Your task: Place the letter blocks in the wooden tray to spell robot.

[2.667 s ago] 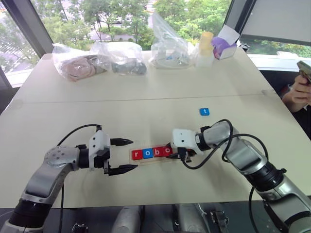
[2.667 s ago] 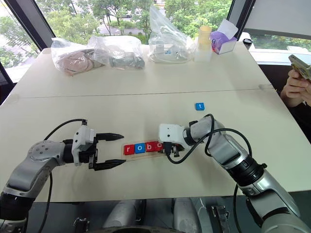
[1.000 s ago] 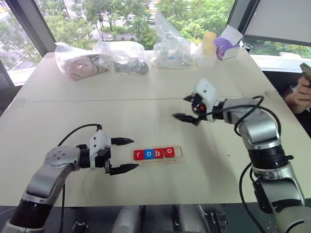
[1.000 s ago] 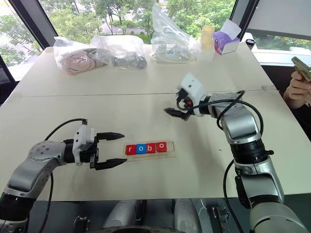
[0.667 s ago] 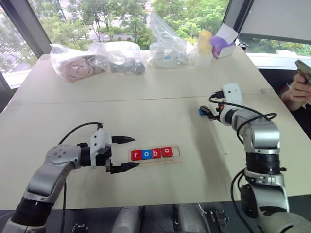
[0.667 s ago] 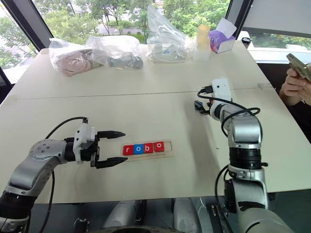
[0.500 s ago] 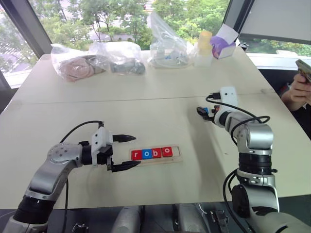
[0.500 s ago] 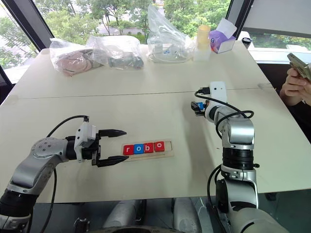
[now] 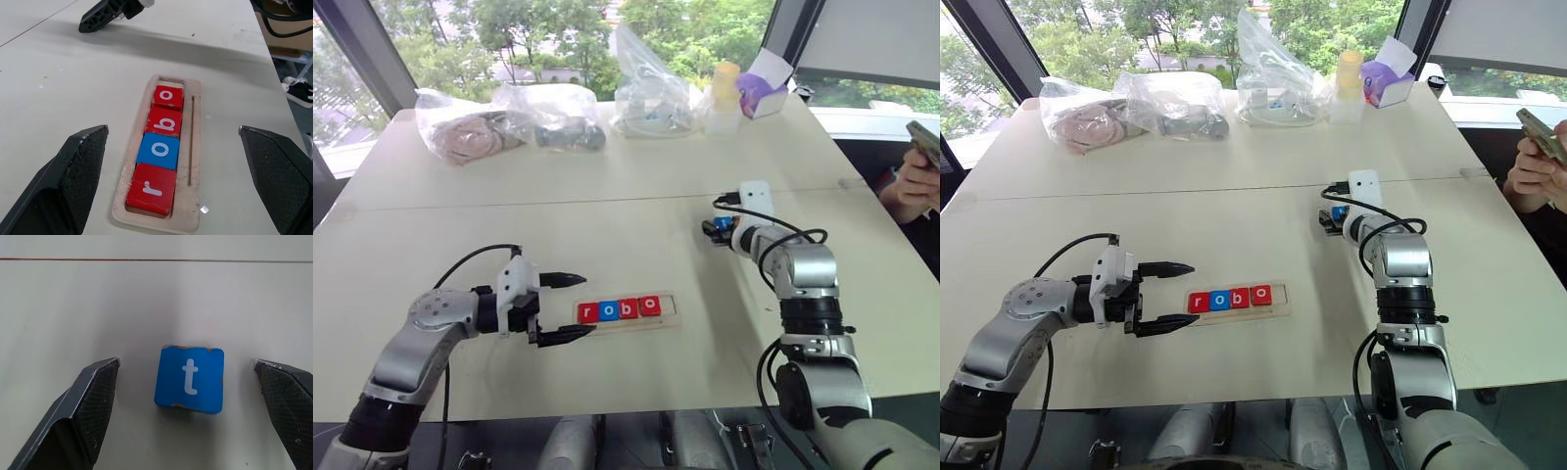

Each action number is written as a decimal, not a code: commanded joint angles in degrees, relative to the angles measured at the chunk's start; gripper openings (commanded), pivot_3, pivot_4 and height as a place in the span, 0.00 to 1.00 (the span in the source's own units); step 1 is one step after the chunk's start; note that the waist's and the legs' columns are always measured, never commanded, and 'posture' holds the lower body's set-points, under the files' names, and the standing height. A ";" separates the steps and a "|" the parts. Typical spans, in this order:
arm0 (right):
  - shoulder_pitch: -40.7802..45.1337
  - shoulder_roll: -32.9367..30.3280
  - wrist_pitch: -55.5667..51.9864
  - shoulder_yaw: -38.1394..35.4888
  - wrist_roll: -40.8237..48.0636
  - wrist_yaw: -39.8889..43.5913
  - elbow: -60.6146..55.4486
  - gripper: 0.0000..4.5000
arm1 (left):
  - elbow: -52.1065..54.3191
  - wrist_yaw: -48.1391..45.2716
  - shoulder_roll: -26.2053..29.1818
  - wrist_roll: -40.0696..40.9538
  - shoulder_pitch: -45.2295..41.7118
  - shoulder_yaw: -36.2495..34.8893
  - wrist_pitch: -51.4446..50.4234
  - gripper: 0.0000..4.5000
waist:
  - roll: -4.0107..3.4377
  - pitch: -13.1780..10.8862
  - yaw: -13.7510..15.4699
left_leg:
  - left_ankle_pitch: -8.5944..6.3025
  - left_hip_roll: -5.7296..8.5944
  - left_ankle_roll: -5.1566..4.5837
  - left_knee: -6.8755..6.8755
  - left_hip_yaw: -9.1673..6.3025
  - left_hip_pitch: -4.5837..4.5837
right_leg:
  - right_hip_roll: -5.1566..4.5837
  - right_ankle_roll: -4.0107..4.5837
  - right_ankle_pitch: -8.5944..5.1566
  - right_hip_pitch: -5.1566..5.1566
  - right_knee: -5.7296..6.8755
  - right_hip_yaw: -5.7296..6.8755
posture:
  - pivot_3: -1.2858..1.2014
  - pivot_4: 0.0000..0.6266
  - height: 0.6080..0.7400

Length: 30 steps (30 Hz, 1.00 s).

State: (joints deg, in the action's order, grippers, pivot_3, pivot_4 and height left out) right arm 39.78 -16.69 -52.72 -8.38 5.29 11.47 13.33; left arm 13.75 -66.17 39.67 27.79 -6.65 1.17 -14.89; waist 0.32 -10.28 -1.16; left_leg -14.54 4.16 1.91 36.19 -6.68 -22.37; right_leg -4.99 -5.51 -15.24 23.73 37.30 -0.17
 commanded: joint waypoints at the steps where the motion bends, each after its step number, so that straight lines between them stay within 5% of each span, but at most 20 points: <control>1: 1.33 0.22 1.59 1.11 -0.15 -0.31 -0.05 0.81 | 1.21 -0.52 0.56 1.46 -1.43 -1.44 -0.28 1.00 | 0.00 0.00 -0.02 | 0.00 0.00 0.00 0.00 0.00 0.00 | 0.00 0.00 0.00 0.00 0.00 0.00 | 0.52 0.24 1.00; 6: -1.85 -0.22 -1.28 3.90 -0.91 -0.72 -3.97 0.26 | -0.34 -1.56 0.25 1.32 -3.93 -1.67 1.34 1.00 | 0.00 0.00 -0.03 | 0.00 -0.01 0.00 0.00 0.00 0.00 | 0.02 0.00 0.00 0.00 0.01 0.00 | 0.52 0.24 1.00; 20: -29.51 -3.69 -37.83 0.39 6.00 2.19 -54.56 0.27 | -2.96 -3.22 -0.60 2.26 -9.09 -2.49 1.91 1.00 | 0.07 0.11 0.51 | -0.03 0.01 -0.05 -0.02 -0.13 0.02 | -0.01 -0.04 -0.02 -0.13 -0.11 0.06 | 0.52 0.24 1.00; 27: -35.79 -1.53 -39.78 -2.68 8.94 1.70 -63.17 0.27 | -2.79 -4.95 -0.82 3.41 -9.30 -1.59 0.97 1.00 | 0.08 0.12 0.41 | -0.03 -0.01 -0.05 0.05 -0.12 0.09 | 0.01 -0.04 -0.02 -0.21 -0.11 0.09 | 0.52 0.24 1.00; 30: -34.85 -1.00 -39.78 -3.32 8.98 1.02 -62.95 0.58 | -3.07 -5.03 -1.04 2.95 -9.51 -1.28 1.21 1.00 | 0.08 0.12 0.38 | -0.03 -0.01 -0.05 0.05 -0.12 0.09 | 0.01 -0.04 -0.02 -0.21 -0.11 0.09 | 0.52 0.24 1.00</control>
State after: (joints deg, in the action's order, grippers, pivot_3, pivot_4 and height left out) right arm 4.95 -18.08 -91.63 -11.02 13.88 12.94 -49.27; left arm 9.82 -70.93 38.57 30.24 -15.49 0.37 -14.22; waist 0.40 -10.16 -0.78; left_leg -14.57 4.15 1.87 36.24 -6.80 -22.28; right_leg -4.97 -5.55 -15.26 23.52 37.19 -0.08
